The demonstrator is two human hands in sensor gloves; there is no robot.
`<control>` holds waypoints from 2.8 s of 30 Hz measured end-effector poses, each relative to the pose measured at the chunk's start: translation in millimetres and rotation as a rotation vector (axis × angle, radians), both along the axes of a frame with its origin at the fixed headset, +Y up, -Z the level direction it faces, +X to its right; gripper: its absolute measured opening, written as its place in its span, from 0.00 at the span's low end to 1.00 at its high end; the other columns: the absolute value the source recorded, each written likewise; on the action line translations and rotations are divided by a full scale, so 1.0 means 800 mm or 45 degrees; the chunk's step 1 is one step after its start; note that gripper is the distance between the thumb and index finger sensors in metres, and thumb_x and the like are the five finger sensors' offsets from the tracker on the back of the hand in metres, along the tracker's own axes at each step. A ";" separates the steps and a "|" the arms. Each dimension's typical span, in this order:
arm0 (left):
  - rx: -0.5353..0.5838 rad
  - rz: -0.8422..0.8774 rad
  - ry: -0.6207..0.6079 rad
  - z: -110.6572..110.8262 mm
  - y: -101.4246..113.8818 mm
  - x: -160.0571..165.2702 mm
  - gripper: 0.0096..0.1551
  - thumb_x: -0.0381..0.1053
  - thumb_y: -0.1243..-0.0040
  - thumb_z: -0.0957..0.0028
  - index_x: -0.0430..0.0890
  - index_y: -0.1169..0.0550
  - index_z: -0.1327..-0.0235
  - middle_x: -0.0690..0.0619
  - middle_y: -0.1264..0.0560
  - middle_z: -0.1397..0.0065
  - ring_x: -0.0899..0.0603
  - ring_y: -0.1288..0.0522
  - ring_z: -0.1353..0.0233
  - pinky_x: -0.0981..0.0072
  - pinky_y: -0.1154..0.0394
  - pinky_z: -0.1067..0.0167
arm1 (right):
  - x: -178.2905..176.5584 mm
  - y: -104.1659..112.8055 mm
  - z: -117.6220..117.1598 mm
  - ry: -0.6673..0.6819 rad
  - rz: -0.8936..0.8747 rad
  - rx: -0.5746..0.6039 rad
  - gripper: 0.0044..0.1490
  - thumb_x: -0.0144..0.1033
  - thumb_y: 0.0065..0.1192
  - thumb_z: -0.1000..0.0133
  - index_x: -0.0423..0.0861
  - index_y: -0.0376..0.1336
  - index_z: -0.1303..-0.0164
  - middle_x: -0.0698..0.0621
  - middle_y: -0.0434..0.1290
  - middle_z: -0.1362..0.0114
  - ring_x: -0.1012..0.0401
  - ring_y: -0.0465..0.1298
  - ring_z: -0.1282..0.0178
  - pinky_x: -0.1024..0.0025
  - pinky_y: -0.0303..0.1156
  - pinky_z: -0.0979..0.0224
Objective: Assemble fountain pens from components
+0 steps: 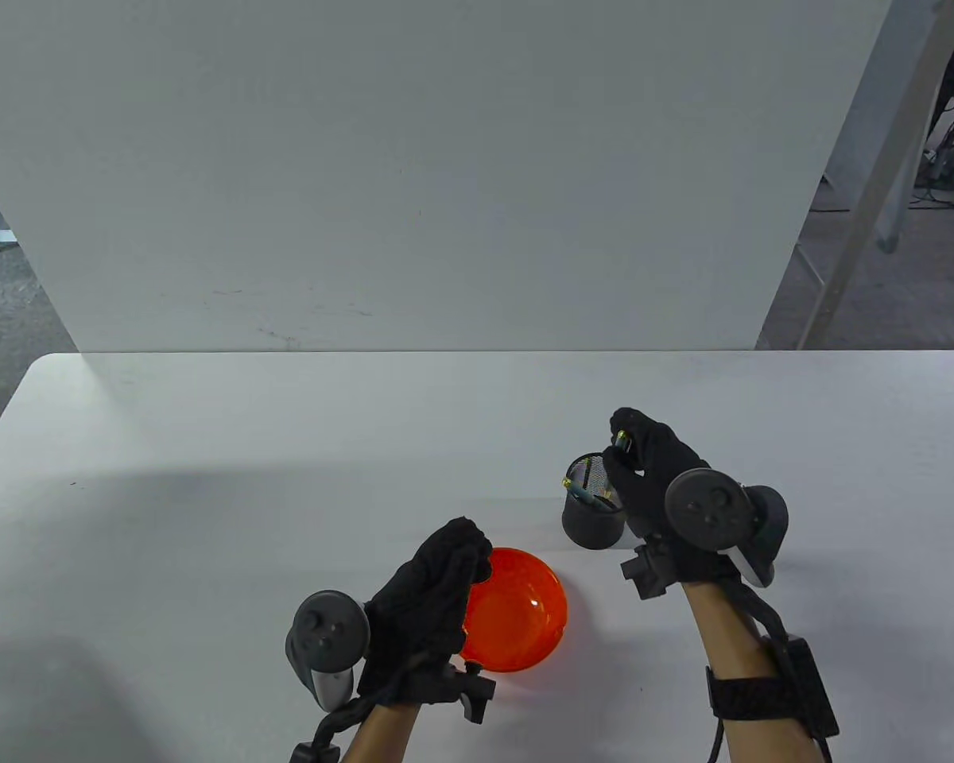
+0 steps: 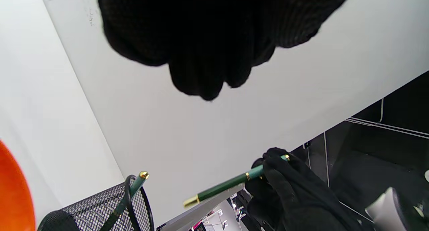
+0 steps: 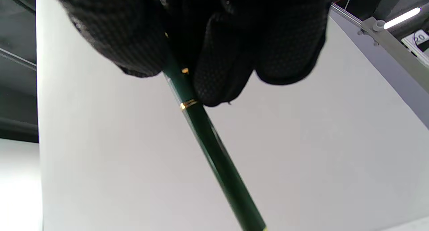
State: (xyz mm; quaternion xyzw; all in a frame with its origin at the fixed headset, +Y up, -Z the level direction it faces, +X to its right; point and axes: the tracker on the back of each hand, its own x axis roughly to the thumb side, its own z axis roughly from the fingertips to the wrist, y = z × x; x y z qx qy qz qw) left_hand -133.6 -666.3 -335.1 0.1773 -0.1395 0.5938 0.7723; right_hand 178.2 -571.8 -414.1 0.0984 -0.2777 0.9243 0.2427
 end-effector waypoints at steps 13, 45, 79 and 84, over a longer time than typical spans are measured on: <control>-0.071 -0.022 -0.027 -0.009 -0.011 -0.001 0.24 0.56 0.42 0.37 0.47 0.22 0.32 0.46 0.18 0.36 0.43 0.13 0.44 0.51 0.18 0.47 | 0.005 -0.082 -0.072 -0.061 0.059 -0.282 0.26 0.47 0.61 0.37 0.59 0.64 0.27 0.51 0.68 0.21 0.50 0.69 0.22 0.38 0.65 0.22; -0.068 -0.048 -0.059 -0.010 -0.010 -0.001 0.25 0.56 0.42 0.37 0.47 0.21 0.32 0.45 0.18 0.37 0.43 0.13 0.45 0.50 0.18 0.48 | -0.023 -0.132 -0.081 -0.076 0.394 -0.363 0.25 0.46 0.60 0.37 0.55 0.67 0.29 0.51 0.65 0.18 0.51 0.64 0.17 0.35 0.56 0.17; -0.446 -1.190 -0.129 -0.044 -0.056 -0.055 0.46 0.69 0.38 0.45 0.57 0.38 0.14 0.48 0.43 0.09 0.32 0.42 0.12 0.25 0.46 0.25 | 0.021 -0.179 0.079 0.298 0.391 -0.884 0.55 0.62 0.52 0.37 0.42 0.40 0.09 0.34 0.48 0.10 0.35 0.52 0.14 0.22 0.50 0.24; -0.494 -1.154 -0.166 -0.043 -0.063 -0.057 0.45 0.68 0.38 0.44 0.55 0.39 0.15 0.46 0.42 0.11 0.33 0.41 0.13 0.27 0.45 0.25 | 0.033 -0.185 0.073 0.289 0.305 -0.917 0.55 0.62 0.51 0.37 0.42 0.40 0.10 0.35 0.49 0.10 0.36 0.53 0.14 0.23 0.50 0.23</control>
